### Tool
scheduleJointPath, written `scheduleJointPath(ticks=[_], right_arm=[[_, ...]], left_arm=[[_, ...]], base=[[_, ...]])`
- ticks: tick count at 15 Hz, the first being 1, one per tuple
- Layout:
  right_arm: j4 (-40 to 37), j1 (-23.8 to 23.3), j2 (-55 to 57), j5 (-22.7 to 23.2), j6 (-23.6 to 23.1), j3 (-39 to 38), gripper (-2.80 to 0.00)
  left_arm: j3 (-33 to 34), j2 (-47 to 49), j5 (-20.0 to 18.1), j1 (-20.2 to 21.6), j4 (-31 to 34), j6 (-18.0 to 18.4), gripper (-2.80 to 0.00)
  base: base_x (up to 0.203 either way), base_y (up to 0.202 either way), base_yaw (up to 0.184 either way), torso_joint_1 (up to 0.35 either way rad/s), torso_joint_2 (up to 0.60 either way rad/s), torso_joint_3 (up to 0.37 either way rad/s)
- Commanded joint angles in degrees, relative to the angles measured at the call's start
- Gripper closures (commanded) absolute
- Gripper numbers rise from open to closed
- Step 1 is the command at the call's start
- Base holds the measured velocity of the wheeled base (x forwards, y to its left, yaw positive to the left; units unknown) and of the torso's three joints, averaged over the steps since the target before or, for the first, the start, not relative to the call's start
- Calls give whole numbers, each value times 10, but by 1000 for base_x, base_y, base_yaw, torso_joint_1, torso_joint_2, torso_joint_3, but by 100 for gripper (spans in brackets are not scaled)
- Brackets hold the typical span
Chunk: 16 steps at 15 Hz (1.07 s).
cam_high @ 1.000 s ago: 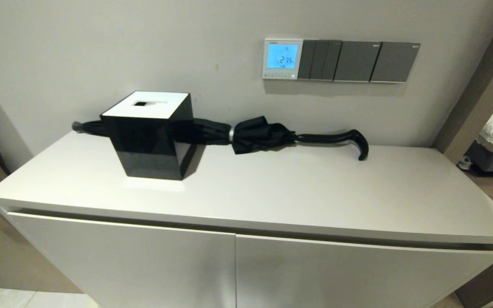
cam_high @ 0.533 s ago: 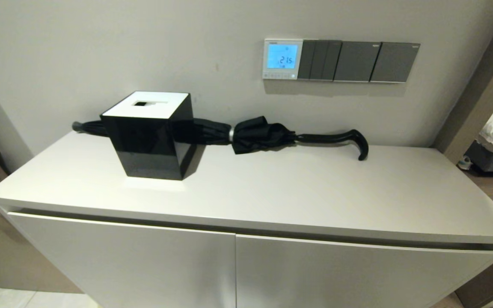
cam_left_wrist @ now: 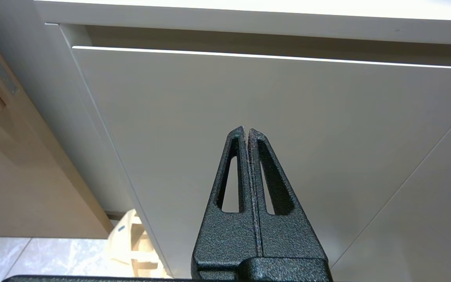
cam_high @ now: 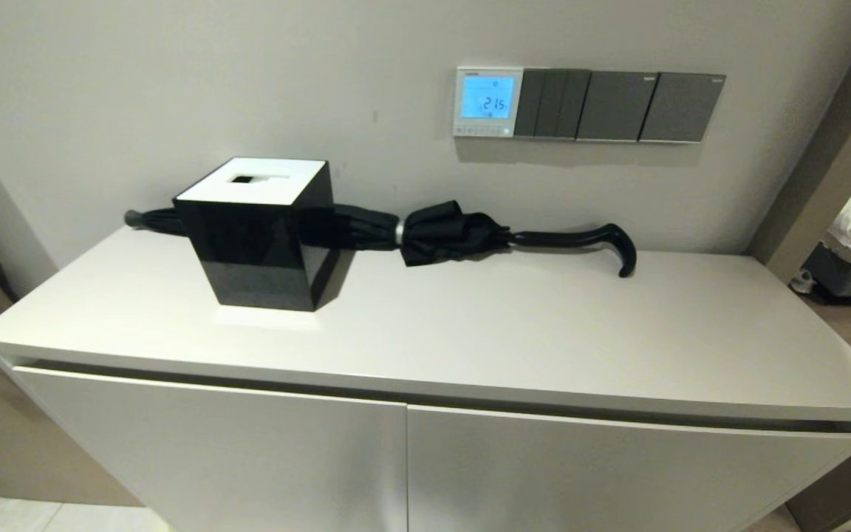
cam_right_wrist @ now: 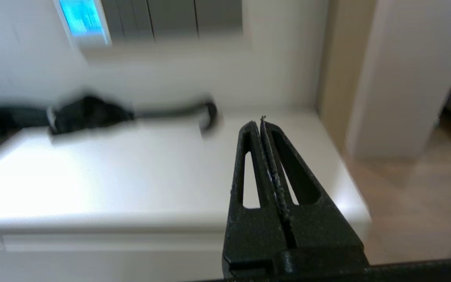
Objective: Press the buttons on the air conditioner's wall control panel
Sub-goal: Turn off the central air conditioner
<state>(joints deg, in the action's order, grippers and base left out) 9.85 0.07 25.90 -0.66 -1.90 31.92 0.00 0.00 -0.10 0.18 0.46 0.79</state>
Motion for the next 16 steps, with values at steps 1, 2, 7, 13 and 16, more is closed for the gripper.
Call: scheduleJointPath(ticks=[1,2,7,13,16], right_arm=[[11,3,105,1,10,50,0],[15,5,132,1,19,71,0],[26,53,230,0,44,119,0],[191,170,397,-111,35,160,0],[204,178,468,-121,49,201,0]], left_arm=[[0,0,0,0,0,0,0],[0,0,0,0,0,0,0],[0,0,0,0,0,0,0],[0,0,0,0,0,0,0],[0,0,0,0,0,0,0]], base=[[0,0,0,0,0,0],[0,0,0,0,0,0],[0,0,0,0,0,0],[0,0,0,0,0,0],[0,0,0,0,0,0]])
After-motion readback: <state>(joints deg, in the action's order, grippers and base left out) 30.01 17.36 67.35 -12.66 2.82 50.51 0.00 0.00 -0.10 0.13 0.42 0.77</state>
